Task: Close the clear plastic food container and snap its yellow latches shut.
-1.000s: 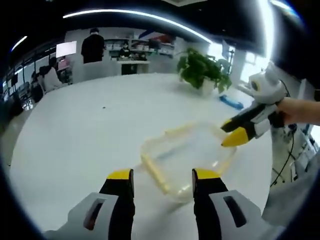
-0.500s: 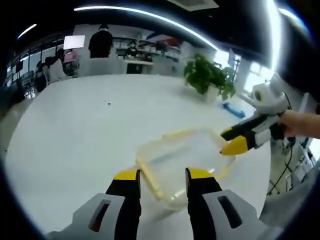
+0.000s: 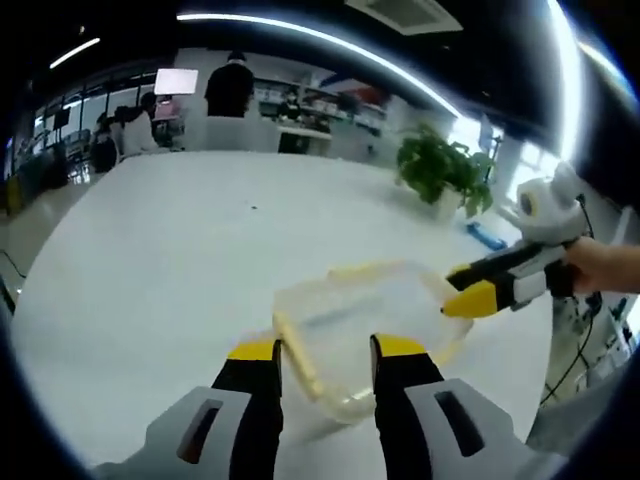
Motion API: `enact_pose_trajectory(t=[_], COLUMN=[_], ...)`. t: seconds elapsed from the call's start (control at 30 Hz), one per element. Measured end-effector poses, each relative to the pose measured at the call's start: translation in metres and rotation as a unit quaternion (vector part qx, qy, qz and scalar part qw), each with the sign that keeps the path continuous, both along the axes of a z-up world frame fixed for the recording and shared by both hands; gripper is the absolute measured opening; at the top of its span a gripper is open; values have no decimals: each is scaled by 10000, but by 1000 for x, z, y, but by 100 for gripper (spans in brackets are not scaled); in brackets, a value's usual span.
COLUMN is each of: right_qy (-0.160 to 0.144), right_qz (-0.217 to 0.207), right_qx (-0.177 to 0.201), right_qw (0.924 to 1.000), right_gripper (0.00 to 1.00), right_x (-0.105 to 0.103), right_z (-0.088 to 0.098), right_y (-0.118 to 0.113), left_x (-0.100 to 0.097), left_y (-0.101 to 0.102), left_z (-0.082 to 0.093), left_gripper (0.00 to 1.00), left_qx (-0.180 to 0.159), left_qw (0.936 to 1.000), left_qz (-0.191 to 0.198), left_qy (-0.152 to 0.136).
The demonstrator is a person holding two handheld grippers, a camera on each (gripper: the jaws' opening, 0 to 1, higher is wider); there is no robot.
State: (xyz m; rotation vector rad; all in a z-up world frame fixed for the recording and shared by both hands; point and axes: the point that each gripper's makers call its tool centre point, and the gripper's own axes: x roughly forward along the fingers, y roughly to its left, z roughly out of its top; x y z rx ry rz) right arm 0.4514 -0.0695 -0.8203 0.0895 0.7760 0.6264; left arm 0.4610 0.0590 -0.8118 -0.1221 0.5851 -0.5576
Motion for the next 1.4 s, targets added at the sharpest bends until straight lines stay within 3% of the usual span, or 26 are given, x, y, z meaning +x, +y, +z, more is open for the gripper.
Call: enact_pose_trajectory(t=[0.33, 0.77, 1.03, 1.23, 1.33, 1.4], right_qy=[-58, -97, -198, -309, -414, -386], right_qz=[-20, -105, -68, -28, -77, -120], right_qx=[13, 14, -138, -292, -288, -260], right_qw=[10000, 9999, 9997, 9991, 9987, 9988], right_gripper=[39, 39, 40, 40, 39, 40], right_x=[13, 39, 41, 40, 39, 35], right_z=[0, 1, 2, 4, 5, 5], right_y=[10, 17, 18, 19, 17, 16], left_x=[11, 39, 42, 41, 37, 37], left_y=[11, 17, 18, 16, 17, 20], left_z=[0, 0, 0, 3, 0, 1], left_gripper=[33, 32, 32, 33, 37, 45], left_qx=[-104, -108, -112, 114, -179, -60], left_qw=[9998, 9997, 9997, 9996, 9997, 9999], left_qz=[162, 184, 150, 67, 133, 115], left_qy=[-46, -135, -142, -248, 134, 48])
